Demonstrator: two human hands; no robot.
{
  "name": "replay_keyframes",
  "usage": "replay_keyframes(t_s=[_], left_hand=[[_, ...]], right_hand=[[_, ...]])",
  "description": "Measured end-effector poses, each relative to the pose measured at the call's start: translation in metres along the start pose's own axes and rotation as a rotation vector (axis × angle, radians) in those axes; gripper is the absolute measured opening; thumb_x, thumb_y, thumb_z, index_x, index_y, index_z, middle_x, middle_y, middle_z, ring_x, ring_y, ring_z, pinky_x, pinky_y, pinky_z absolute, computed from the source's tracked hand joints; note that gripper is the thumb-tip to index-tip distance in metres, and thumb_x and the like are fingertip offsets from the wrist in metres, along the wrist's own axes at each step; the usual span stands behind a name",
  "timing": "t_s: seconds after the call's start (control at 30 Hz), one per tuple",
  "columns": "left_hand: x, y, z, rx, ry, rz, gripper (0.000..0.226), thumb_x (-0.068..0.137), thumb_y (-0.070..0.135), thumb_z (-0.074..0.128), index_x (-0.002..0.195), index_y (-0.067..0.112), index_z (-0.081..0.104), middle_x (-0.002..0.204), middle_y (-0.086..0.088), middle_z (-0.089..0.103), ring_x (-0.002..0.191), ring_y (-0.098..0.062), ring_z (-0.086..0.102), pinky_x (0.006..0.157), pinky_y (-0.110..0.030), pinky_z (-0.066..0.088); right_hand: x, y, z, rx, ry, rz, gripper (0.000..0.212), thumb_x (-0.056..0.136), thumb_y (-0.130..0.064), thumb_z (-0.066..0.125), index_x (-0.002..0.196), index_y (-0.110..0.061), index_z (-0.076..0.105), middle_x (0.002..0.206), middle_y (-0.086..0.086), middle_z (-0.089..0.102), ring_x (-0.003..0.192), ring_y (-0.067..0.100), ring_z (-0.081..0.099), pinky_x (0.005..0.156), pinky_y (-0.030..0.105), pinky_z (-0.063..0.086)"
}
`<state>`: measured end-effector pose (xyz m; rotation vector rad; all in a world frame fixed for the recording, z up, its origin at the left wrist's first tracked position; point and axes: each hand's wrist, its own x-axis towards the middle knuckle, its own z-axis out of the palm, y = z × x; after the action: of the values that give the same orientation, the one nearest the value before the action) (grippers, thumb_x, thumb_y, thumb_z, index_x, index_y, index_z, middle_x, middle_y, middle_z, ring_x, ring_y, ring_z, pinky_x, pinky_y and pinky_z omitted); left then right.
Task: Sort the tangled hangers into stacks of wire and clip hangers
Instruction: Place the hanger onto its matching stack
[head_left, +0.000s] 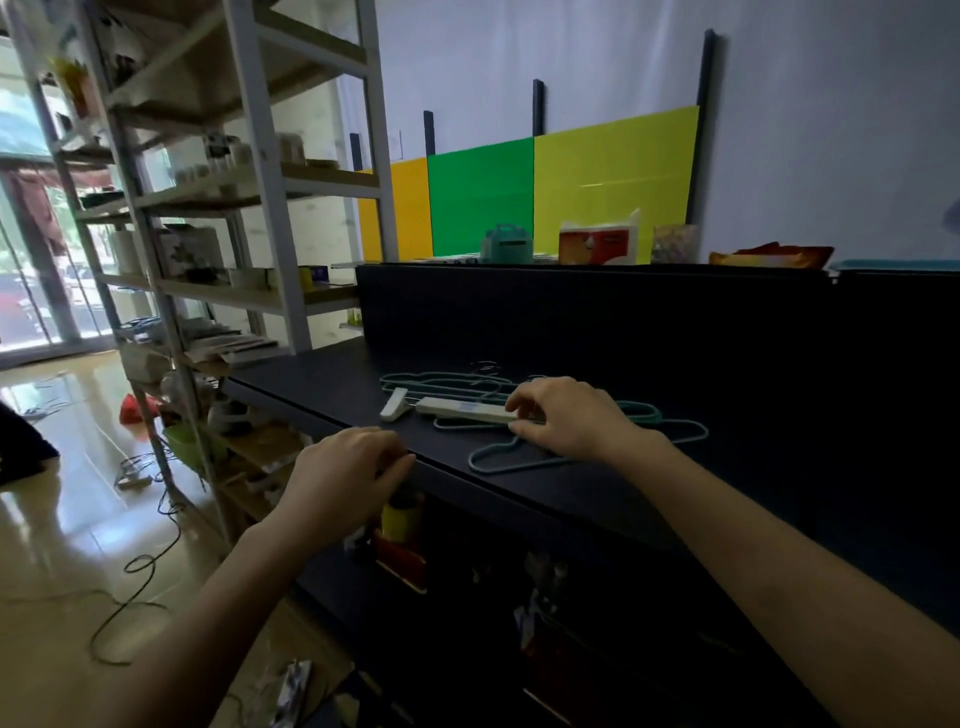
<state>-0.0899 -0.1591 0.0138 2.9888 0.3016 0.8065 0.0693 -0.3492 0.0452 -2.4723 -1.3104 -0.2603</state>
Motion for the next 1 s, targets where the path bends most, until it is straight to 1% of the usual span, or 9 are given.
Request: replay_keyframes(t_s=[0.13,0.23,0.37,0.43,0.57,0.7,0.83,0.9,1.0], left_hand=[[0.02,-0.035,0.015,-0.038,-0.001,-0.012,0.024,0.091,0.043,0.045,0.096,0.027,0.062,0.086,0.012,0.056,0.079,-0.006,0.049,0.063,-0.026,0.044],[0.036,-0.06,0.022,-0.065,0.017,-0.014,0.024,0.091,0.041,0.046,0.095,0.025,0.064,0.087,0.01,0.059,0.08,-0.008,0.053,0.065,-0.029,0.048],[0.067,-0.089,0.032,-0.112,0.022,0.001,0.021,0.091,0.038,0.049,0.094,0.024,0.064,0.085,0.01,0.058,0.081,-0.01,0.055,0.067,-0.033,0.05],[0.087,-0.103,0.039,-0.13,0.007,0.024,0.021,0.091,0.039,0.05,0.093,0.024,0.064,0.085,0.009,0.059,0.081,-0.012,0.056,0.07,-0.037,0.052],[0.128,-0.13,0.057,-0.208,-0.017,0.065,0.019,0.089,0.039,0.051,0.093,0.027,0.065,0.083,0.011,0.056,0.079,-0.011,0.056,0.07,-0.035,0.052],[0.17,-0.154,0.077,-0.262,-0.004,0.125,0.019,0.089,0.036,0.052,0.096,0.024,0.065,0.089,0.008,0.061,0.082,-0.01,0.055,0.067,-0.029,0.046],[0.205,-0.169,0.104,-0.312,-0.04,0.216,0.024,0.09,0.034,0.053,0.107,0.019,0.062,0.103,0.002,0.061,0.095,-0.013,0.051,0.075,-0.029,0.043],[0.222,-0.172,0.118,-0.328,-0.092,0.242,0.035,0.089,0.038,0.053,0.117,0.017,0.056,0.115,0.001,0.058,0.106,-0.015,0.049,0.082,-0.03,0.044],[0.246,-0.172,0.138,-0.33,-0.215,0.262,0.063,0.085,0.051,0.053,0.135,0.016,0.041,0.137,-0.003,0.046,0.124,-0.018,0.041,0.098,-0.033,0.039]], right_hand=[[0.047,0.006,0.021,-0.063,-0.083,0.059,0.042,0.093,-0.039,0.048,0.131,-0.02,0.046,0.128,0.0,0.052,0.115,0.02,0.05,0.09,0.038,0.046],[0.073,0.007,0.034,-0.124,-0.126,0.093,0.046,0.093,-0.042,0.046,0.132,-0.018,0.045,0.13,0.002,0.049,0.117,0.022,0.047,0.092,0.041,0.045],[0.097,0.01,0.048,-0.222,-0.202,0.122,0.04,0.091,-0.047,0.049,0.119,-0.019,0.053,0.117,0.002,0.055,0.102,0.022,0.053,0.082,0.039,0.048],[0.105,0.013,0.055,-0.246,-0.238,0.149,0.04,0.09,-0.049,0.049,0.117,-0.02,0.053,0.114,0.001,0.054,0.099,0.02,0.052,0.078,0.036,0.047],[0.115,0.02,0.061,-0.147,-0.246,0.224,0.035,0.089,-0.049,0.051,0.113,-0.024,0.054,0.112,-0.003,0.056,0.092,0.014,0.05,0.075,0.032,0.042],[0.117,0.02,0.045,-0.114,-0.13,0.318,0.036,0.087,-0.05,0.052,0.115,-0.028,0.054,0.108,-0.007,0.051,0.098,0.014,0.051,0.081,0.035,0.045],[0.106,0.02,0.019,-0.046,0.066,0.438,0.035,0.088,-0.047,0.053,0.114,-0.023,0.056,0.107,-0.003,0.055,0.095,0.016,0.053,0.085,0.042,0.047],[0.096,0.02,0.006,-0.05,0.164,0.513,0.035,0.087,-0.046,0.055,0.112,-0.022,0.058,0.104,-0.003,0.057,0.092,0.016,0.055,0.084,0.042,0.048],[0.077,0.019,-0.007,-0.065,0.258,0.614,0.032,0.086,-0.043,0.056,0.11,-0.022,0.059,0.101,-0.004,0.058,0.089,0.015,0.056,0.081,0.041,0.048]])
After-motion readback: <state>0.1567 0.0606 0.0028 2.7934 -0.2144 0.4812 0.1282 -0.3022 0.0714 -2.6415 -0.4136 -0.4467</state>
